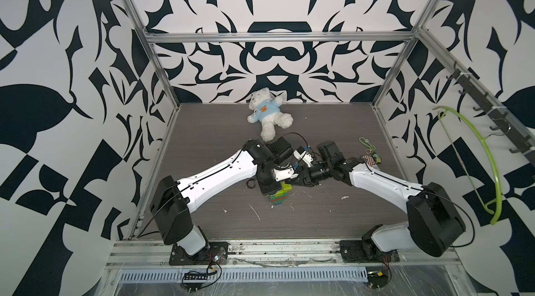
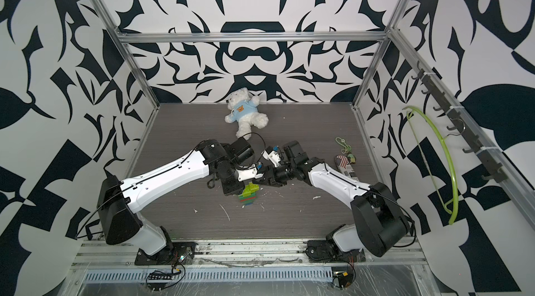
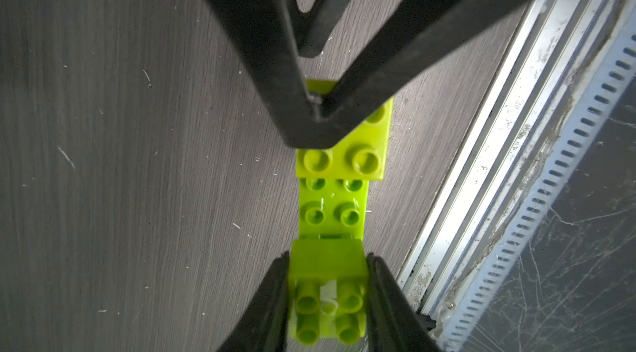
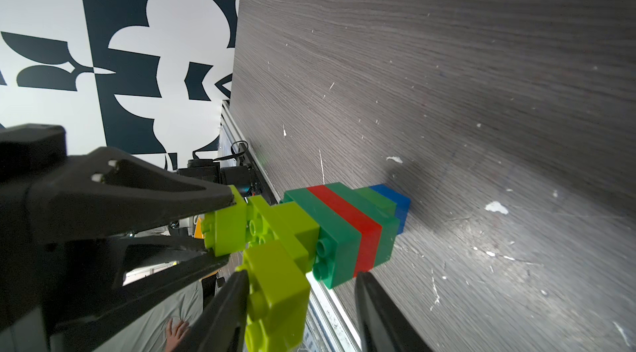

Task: Assemble a carrot with lego
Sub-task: Assemble the lego brick with the lego brick.

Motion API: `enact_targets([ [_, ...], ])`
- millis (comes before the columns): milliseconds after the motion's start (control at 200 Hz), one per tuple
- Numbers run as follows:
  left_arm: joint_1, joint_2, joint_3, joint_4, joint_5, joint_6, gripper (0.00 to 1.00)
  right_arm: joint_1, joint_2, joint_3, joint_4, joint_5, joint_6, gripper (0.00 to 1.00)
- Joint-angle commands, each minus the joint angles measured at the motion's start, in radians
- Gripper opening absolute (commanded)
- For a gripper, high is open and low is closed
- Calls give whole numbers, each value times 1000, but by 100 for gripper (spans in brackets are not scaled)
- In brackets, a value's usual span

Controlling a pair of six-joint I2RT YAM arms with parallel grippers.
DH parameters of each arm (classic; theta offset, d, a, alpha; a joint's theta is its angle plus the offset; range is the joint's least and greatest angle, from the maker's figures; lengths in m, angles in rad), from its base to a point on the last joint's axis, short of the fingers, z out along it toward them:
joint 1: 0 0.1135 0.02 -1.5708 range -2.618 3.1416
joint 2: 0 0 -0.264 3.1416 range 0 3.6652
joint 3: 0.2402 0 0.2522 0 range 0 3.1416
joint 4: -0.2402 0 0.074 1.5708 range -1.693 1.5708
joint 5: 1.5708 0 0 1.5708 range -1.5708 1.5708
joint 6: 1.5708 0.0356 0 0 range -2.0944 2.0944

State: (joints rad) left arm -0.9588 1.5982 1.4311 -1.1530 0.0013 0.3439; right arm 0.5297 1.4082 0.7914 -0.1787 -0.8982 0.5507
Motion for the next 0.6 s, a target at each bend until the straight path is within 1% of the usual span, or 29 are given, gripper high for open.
enact_targets([
  [0, -4, 10, -40, -33, 5, 4, 16, 4, -18, -14, -26, 30, -7, 54],
  [340, -15, 25, -62, 14, -6, 3, 15, 4, -20, -11, -30, 30, -5, 53],
  [455, -20, 28, -64, 2, -9, 6, 15, 4, -20, -11, -33, 33, -8, 53],
  [595, -19, -3, -78, 8, -8, 7, 15, 3, -23, -12, -35, 35, -9, 53],
])
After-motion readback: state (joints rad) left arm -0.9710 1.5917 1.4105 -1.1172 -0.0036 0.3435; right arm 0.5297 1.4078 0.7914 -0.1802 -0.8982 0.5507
